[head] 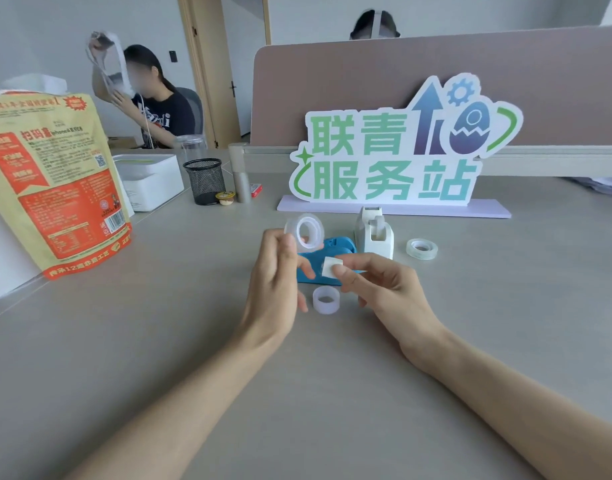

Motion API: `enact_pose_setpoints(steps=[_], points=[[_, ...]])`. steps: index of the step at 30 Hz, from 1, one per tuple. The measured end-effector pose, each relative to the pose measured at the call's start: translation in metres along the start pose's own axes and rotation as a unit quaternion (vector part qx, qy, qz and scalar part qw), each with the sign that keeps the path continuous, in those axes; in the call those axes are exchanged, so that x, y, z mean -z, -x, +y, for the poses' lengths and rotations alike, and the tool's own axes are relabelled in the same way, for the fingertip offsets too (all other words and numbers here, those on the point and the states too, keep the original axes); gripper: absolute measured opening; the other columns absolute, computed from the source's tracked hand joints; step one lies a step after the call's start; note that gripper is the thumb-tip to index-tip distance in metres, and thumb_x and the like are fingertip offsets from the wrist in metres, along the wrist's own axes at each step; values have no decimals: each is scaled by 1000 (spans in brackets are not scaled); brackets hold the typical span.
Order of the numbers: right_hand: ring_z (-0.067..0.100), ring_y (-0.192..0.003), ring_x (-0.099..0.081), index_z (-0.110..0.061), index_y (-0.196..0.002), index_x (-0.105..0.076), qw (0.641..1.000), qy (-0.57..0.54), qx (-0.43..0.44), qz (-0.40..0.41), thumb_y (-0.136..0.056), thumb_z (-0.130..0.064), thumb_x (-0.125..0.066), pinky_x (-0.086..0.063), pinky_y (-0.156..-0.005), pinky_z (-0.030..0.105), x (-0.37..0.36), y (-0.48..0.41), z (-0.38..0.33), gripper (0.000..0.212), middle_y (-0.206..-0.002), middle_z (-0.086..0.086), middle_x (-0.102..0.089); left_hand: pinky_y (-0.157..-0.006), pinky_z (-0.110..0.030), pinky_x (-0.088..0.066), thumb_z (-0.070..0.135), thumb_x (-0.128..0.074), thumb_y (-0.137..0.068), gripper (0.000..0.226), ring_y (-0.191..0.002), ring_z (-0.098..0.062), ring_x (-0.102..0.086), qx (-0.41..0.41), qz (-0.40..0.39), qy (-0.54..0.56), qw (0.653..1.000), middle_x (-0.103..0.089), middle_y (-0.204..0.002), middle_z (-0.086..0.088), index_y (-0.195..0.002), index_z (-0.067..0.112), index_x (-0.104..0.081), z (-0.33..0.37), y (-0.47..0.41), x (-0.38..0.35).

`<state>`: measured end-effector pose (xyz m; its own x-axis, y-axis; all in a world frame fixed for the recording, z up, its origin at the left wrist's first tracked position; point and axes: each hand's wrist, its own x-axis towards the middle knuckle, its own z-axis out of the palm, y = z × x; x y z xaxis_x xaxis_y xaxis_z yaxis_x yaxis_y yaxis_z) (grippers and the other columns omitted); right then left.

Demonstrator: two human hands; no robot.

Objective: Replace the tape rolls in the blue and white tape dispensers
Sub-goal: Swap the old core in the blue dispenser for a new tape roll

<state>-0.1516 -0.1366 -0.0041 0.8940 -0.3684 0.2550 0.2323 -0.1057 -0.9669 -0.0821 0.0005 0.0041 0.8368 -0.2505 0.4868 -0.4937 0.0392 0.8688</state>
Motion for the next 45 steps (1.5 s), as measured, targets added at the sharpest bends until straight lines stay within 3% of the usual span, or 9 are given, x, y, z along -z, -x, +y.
enact_pose_setpoints(steps=[5, 9, 11, 14, 22, 26, 33, 38, 45], points=[[2, -66, -62, -13, -96, -75, 1000, -2, 14, 10, -89, -24, -68, -44, -59, 10, 2, -1, 1, 15, -80, -11, -72, -41, -32, -44, 41, -31, -92, 20, -73, -31, -56, -3, -53, -15, 998, -57, -87, -12, -91, 27, -44, 4, 10, -13], [4, -69, -62, -14, -101, -71, 1000, 14, 17, 14, -93, -25, -61, -45, -63, 17, 1, -1, 2, 17, -89, -6, -70, -45, -27, -44, 37, -34, -94, 10, -70, -8, -54, -18, -31, -11, 999, -53, -79, 4, -91, 33, -43, 6, 10, -13], [6, -72, -61, -15, -103, -70, 999, 9, 18, 37, -95, -26, -59, -45, -64, 24, 1, -1, 2, 17, -88, -6, -69, -49, -21, -43, 31, -37, -99, 8, -70, -9, -53, -8, -35, -25, 999, -52, -82, 1, -93, 31, -43, 3, 10, -13], [13, -77, -57, -18, -105, -69, 998, -3, 29, 64, -96, -26, -58, -46, -65, 31, 4, -2, 3, 17, -92, 0, -69, -49, -16, -40, 20, -41, -101, 6, -51, -4, -51, 8, -68, -64, 996, -55, -84, -7, -97, 24, -44, -4, 10, -14], [6, -73, -60, -17, -104, -71, 997, 0, 29, 70, -92, -21, -63, -48, -59, 20, 6, -4, 6, 15, -88, -6, -72, -46, -10, -39, 21, -50, -97, 13, -44, -1, -49, 14, -133, -72, 988, -61, -70, -6, -109, 16, -53, 0, 13, -15], [10, -76, -57, -13, -104, -69, 997, 3, 21, 68, -90, -22, -66, -47, -59, 21, 7, -5, 8, 17, -94, -3, -69, -49, -16, -41, 24, -49, -98, 12, -57, -7, -58, 21, -136, -78, 987, -62, -71, -2, -109, 22, -51, -2, 12, -14], [1, -65, -55, -9, -104, -69, 997, 4, 23, 76, -89, -21, -68, -46, -57, 15, 6, -6, 10, 19, -88, -6, -68, -47, -18, -43, 23, -46, -99, 12, -72, -16, -63, 14, -137, -72, 988, -64, -97, 10, -111, 23, -49, -1, 12, -14], [-5, -63, -60, -10, -97, -71, 996, -3, 20, 89, -86, -21, -71, -44, -57, 8, 6, -6, 8, 16, -86, -4, -70, -49, -17, -45, 23, -48, -98, 14, -75, -13, -63, -3, -151, -73, 986, -63, -97, 17, -112, 24, -48, -1, 14, -15], [7, -74, -60, -14, -89, -71, 996, -20, 5, 85, -85, -22, -72, -46, -59, 14, 6, -4, 4, 9, -85, 0, -71, -48, -19, -45, 21, -53, -94, 18, -74, -11, -65, 19, -154, -42, 987, -66, -96, 14, -111, 26, -48, -1, 13, -14]])
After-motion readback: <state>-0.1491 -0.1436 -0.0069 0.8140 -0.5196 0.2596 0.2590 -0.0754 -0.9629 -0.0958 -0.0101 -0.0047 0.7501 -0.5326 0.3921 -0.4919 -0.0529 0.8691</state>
